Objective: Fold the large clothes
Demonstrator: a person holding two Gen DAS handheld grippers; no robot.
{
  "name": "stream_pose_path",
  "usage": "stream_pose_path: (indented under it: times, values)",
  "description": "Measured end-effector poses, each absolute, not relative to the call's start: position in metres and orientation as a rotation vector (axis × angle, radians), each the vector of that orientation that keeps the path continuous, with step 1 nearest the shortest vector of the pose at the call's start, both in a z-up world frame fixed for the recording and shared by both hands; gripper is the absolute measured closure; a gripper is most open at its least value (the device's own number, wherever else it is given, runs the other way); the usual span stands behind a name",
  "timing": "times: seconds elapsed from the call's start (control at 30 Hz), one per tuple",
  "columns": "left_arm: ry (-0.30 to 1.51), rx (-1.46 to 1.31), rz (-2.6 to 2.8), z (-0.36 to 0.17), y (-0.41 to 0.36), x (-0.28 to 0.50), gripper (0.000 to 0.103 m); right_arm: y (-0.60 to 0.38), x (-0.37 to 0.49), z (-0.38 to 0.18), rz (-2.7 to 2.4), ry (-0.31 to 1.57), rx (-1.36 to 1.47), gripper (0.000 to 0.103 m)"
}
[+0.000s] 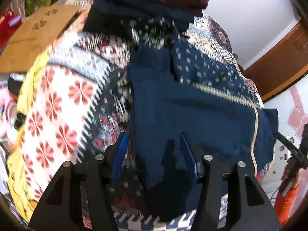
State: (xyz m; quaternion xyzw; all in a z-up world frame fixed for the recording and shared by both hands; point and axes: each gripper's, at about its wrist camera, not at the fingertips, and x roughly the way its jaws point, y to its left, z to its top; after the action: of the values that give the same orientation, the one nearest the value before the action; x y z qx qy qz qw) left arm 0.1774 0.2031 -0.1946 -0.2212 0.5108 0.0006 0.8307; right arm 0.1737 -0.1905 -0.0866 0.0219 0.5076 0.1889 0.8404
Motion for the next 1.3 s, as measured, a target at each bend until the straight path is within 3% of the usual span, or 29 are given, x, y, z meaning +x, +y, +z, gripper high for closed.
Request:
stream_pose_path:
  times: [0.27,0.37,0.4,0.43,0.47,0.5,0.53,0.63,1.03,1.3]
  values:
    - [1.119,-0.554,0.008,-0.22,0.194,0.156,0.048,-0.181,0.159,-0.09,0.415,1.022,0.044,0.04]
    - [1.105,-0.573,-0.057,-0.216,0.189,0.155,0.053,-0.174,0.16,-0.091,0.448,1.029,0.044,0.061]
    - [1.104,-0.564,-0.069,-0.214,0.187,0.157,0.059,-0.171,0.162,-0.093,0.466,1.042,0.048,0.076]
    - [1.099,-0.537,-0.07,-0.211,0.184,0.158,0.064,-0.168,0.163,-0.094,0.486,1.053,0.059,0.084]
    - [1.092,-0.512,-0.072,-0.208,0.181,0.16,0.07,-0.165,0.162,-0.093,0.494,1.05,0.059,0.084]
    - [1.079,-0.487,-0.085,-0.202,0.178,0.161,0.086,-0.162,0.162,-0.09,0.498,1.034,0.047,0.087]
    - [1.067,-0.476,-0.106,-0.196,0.176,0.162,0.091,-0.159,0.161,-0.086,0.503,1.018,0.042,0.088]
    - [0.996,-0.448,-0.114,-0.176,0.173,0.166,0.093,-0.162,0.168,-0.071,0.544,0.986,0.126,0.089]
    - [0.731,-0.463,-0.109,-0.079,0.204,0.24,0.094,-0.146,0.263,-0.01,0.498,0.824,0.172,0.089]
    - [0.814,-0.437,0.034,-0.117,0.228,0.334,0.094,-0.122,0.337,-0.062,0.405,0.949,0.121,0.086]
